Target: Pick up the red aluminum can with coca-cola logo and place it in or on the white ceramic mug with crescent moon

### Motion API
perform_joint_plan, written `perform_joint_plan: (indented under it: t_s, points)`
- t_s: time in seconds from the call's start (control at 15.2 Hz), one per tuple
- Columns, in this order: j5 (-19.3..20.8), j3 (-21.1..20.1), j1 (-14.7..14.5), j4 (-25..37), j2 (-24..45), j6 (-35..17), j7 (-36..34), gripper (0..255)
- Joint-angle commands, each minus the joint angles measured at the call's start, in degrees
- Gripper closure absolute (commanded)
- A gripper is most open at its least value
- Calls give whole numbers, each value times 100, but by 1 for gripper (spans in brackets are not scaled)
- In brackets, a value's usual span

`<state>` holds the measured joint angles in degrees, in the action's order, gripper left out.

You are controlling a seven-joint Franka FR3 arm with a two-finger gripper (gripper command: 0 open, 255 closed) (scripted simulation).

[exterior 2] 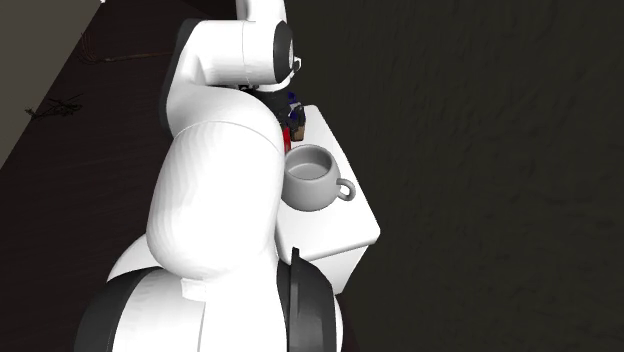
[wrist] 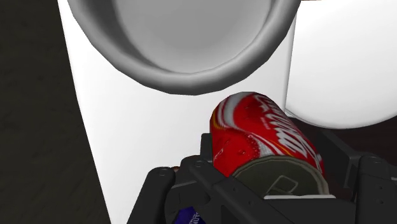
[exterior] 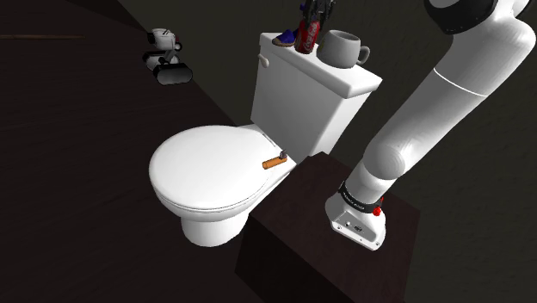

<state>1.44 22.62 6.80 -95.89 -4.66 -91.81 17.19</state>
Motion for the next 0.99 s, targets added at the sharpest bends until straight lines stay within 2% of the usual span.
perform_joint_plan:
  t_s: [0.0, 0.53, 0.92]
  points:
    - [0, 0, 0, -4, 3, 0, 0, 255]
    - [0, 0, -1, -5, 3, -1, 0, 255]
    - [-56, 20, 8, 627, 151, 495, 42, 255]
